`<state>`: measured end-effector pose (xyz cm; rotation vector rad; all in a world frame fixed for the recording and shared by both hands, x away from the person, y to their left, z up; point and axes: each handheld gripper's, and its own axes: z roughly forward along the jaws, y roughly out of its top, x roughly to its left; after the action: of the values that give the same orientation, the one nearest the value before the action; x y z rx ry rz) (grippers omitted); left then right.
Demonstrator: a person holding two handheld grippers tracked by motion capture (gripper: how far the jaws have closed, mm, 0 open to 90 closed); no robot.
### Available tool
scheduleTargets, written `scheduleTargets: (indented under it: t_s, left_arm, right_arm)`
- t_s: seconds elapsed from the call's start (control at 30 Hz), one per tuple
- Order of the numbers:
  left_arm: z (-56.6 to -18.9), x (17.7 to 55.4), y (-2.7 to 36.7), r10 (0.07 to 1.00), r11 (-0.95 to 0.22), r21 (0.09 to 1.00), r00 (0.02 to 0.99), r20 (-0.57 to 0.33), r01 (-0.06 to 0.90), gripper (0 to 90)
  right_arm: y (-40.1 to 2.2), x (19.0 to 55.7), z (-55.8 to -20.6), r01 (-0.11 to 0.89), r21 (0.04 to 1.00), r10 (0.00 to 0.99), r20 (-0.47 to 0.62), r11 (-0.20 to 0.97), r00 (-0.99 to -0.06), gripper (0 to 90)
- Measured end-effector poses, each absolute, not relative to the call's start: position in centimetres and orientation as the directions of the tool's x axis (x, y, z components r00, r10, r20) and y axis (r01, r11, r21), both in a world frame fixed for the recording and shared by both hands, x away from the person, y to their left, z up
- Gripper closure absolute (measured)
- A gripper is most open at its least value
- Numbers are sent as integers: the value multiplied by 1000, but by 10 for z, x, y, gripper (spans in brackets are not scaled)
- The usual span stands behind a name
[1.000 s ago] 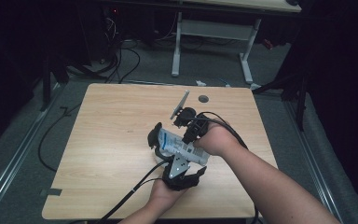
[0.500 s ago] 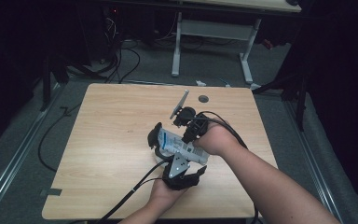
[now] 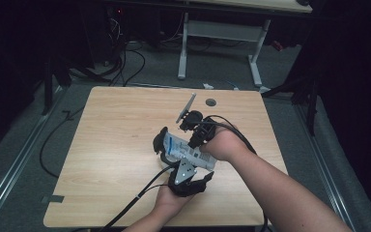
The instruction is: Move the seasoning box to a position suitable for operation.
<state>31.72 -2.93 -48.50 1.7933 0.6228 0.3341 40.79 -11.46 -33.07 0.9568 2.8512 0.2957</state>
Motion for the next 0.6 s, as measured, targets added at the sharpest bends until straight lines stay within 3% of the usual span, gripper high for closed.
scheduleTargets:
  t_s: [0.6]
  left_arm:
    - [-485, 316, -31, 568, -204, 948, 818, -89, 245, 443]
  right_arm:
    - [-115, 408, -332, 581, 215, 604, -57, 785, -795, 900]
